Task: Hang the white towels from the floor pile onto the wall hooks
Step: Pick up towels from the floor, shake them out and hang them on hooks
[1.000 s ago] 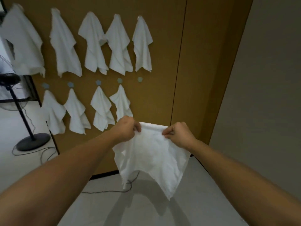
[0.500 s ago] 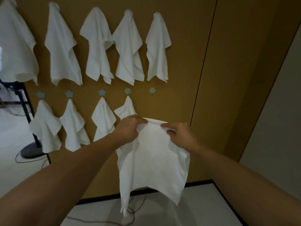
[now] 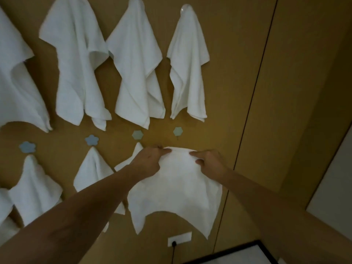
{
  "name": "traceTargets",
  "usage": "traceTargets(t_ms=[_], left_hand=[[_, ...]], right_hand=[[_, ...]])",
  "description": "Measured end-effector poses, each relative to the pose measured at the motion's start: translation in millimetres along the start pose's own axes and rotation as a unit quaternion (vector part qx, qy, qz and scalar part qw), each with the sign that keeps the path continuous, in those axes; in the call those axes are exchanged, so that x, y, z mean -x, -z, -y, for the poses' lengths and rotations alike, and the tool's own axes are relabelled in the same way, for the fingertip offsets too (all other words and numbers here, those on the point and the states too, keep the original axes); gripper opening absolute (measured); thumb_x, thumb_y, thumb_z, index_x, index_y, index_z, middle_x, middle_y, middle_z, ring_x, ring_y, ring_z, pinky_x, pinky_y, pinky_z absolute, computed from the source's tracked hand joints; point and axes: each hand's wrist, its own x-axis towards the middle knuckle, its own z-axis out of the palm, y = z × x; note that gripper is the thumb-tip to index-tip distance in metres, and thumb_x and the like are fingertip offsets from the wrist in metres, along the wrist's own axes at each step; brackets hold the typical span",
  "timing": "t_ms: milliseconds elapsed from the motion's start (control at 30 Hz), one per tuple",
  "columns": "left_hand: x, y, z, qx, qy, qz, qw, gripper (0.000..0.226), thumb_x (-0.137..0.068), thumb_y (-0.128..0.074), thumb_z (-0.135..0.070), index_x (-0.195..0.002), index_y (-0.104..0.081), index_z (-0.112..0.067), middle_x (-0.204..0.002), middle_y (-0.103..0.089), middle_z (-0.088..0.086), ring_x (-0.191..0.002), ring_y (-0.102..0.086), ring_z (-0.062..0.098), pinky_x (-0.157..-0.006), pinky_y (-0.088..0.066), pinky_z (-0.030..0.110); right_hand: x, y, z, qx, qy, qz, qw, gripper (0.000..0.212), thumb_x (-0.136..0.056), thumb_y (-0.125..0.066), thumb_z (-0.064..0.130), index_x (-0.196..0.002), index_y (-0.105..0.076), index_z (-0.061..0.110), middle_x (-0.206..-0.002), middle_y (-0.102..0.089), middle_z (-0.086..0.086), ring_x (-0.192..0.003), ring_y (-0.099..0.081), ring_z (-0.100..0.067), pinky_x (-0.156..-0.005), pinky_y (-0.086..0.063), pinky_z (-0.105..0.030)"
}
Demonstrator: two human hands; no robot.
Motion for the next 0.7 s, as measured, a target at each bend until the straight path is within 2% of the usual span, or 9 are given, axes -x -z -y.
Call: traceTargets(t_ms=[133,233,433,500,600,700], left_hand=[[-42.9,-19.3,23.2,-0.023,-0.001,-0.019,1.0,0.069,-0.087,-0.046,0.004,-0.146,-0.038,-0.031,-0.15,-0.039,0.007,-0.131,-0.045,0.027,-0.106,-0.038,0.032],[-74.1,-28.3,33.7,-0.044,0.002,-0.02,0.999,0.069,-0.089,-0.044,0.004,-0.149,-0.034,-0.028,-0.151,-0.036,0.009,-0.133,-0.042,0.03,-0.11,-0.034,0.037],[-127.0,-51.8,47.6,-0.092,-0.01,-0.015,0.996,0.071,-0.088,-0.05,-0.001,-0.151,-0.027,-0.022,-0.151,-0.029,0.006,-0.132,-0.036,0.028,-0.106,-0.04,0.037],[-134.8,-67.0,49.0,-0.108,-0.016,-0.02,0.994,0.069,-0.089,-0.049,-0.001,-0.152,-0.026,-0.021,-0.15,-0.031,0.006,-0.131,-0.036,0.027,-0.106,-0.041,0.036],[-131.6,-98.5,48.5,-0.074,-0.016,-0.023,0.997,0.072,-0.085,-0.049,0.005,-0.15,-0.032,-0.021,-0.146,-0.039,0.008,-0.127,-0.04,0.027,-0.107,-0.039,0.036],[-127.6,-128.1,37.1,0.03,0.034,-0.073,0.996,0.066,-0.081,-0.055,0.009,-0.142,-0.046,-0.014,-0.138,-0.051,0.015,-0.124,-0.048,0.033,-0.105,-0.039,0.037]], right_hand=[[-53.5,-18.8,-15.3,0.044,-0.001,-0.015,0.999,0.041,-0.098,-0.048,0.02,-0.136,-0.054,0.033,-0.122,-0.064,-0.008,-0.109,-0.059,-0.026,-0.084,-0.043,-0.026],[-92.1,-28.9,-26.6,0.07,-0.002,-0.025,0.997,0.043,-0.098,-0.047,0.02,-0.138,-0.051,0.033,-0.117,-0.064,-0.009,-0.104,-0.061,-0.027,-0.084,-0.048,-0.03],[-151.6,-55.0,-55.0,0.071,0.007,-0.052,0.996,0.044,-0.095,-0.049,0.018,-0.137,-0.053,0.032,-0.106,-0.068,-0.007,-0.093,-0.064,-0.025,-0.078,-0.05,-0.031],[-162.8,-71.4,-67.2,0.066,0.009,-0.064,0.996,0.045,-0.092,-0.05,0.015,-0.134,-0.055,0.032,-0.108,-0.069,-0.004,-0.094,-0.065,-0.024,-0.078,-0.051,-0.03],[-164.2,-105.1,-84.2,-0.021,-0.002,-0.048,0.999,0.04,-0.091,-0.05,0.014,-0.123,-0.065,0.032,-0.115,-0.07,0.004,-0.101,-0.065,-0.02,-0.085,-0.052,-0.028],[-161.4,-137.9,-87.2,-0.119,0.04,-0.064,0.99,0.035,-0.093,-0.051,0.011,-0.122,-0.067,0.024,-0.11,-0.072,0.0,-0.094,-0.067,-0.022,-0.082,-0.052,-0.027]])
